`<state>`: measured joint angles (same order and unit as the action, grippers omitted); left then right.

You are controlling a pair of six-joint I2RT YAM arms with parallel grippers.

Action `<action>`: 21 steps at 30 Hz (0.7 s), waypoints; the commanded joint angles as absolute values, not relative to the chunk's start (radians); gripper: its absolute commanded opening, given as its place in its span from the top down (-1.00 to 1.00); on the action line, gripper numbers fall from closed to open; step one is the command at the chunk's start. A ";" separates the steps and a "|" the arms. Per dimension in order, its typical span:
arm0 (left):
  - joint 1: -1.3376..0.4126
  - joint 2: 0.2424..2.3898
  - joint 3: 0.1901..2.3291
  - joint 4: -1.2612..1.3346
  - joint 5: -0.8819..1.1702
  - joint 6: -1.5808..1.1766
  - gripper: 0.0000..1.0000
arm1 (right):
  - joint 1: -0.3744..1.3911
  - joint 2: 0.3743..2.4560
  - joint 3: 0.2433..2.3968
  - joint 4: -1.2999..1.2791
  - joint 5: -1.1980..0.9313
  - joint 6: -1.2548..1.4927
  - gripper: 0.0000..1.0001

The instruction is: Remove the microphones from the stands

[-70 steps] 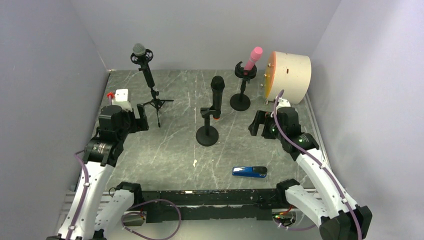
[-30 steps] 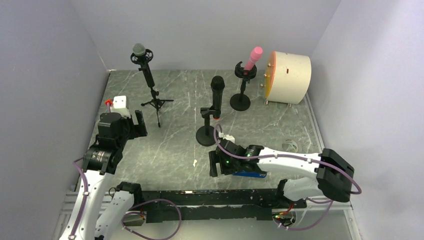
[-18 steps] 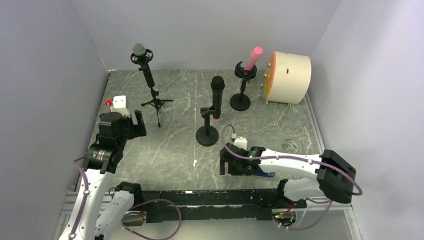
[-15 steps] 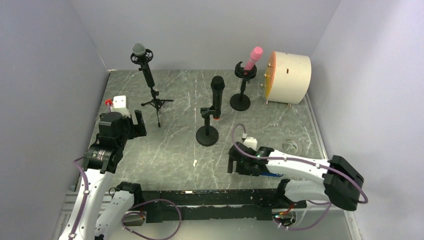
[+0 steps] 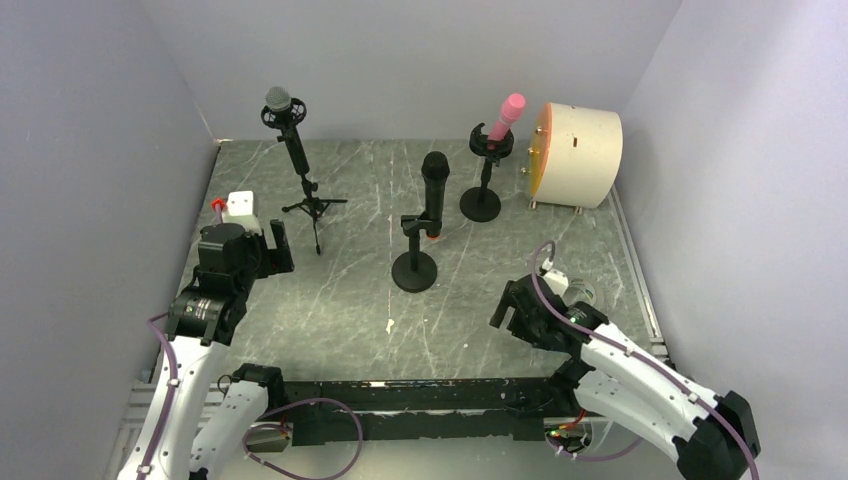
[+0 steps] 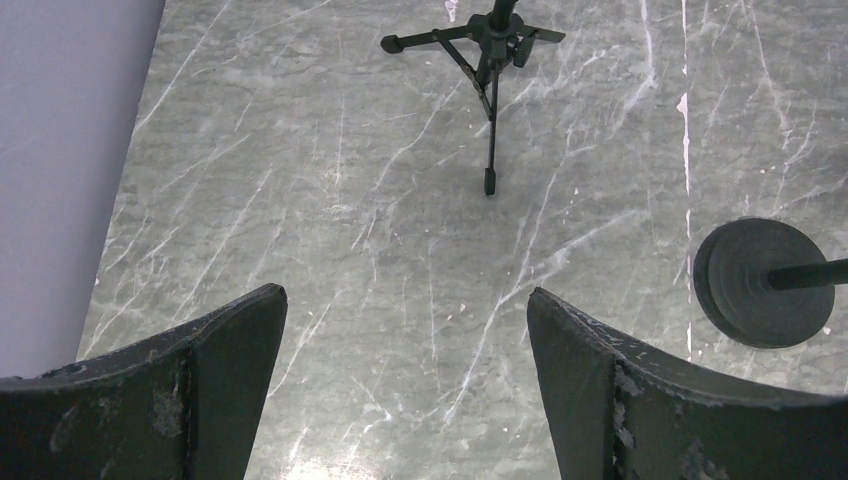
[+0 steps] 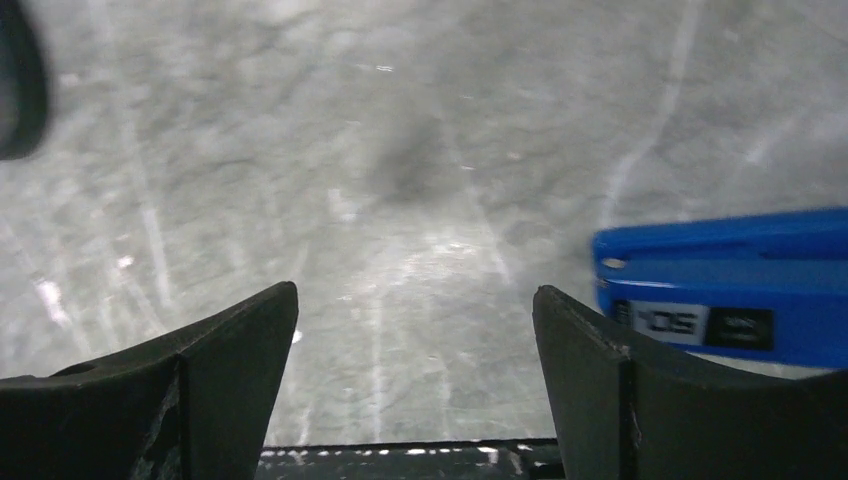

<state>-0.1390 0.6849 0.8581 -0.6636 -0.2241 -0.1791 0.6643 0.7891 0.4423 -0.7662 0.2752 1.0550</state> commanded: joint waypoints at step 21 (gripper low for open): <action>-0.141 0.732 0.647 -0.029 0.626 -0.214 -0.89 | 0.657 1.089 0.443 0.388 0.150 0.662 -0.73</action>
<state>-0.1390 0.6979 0.6353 -0.2775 0.4175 -0.1726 0.6598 1.0393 0.3737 0.3035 0.1745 0.6636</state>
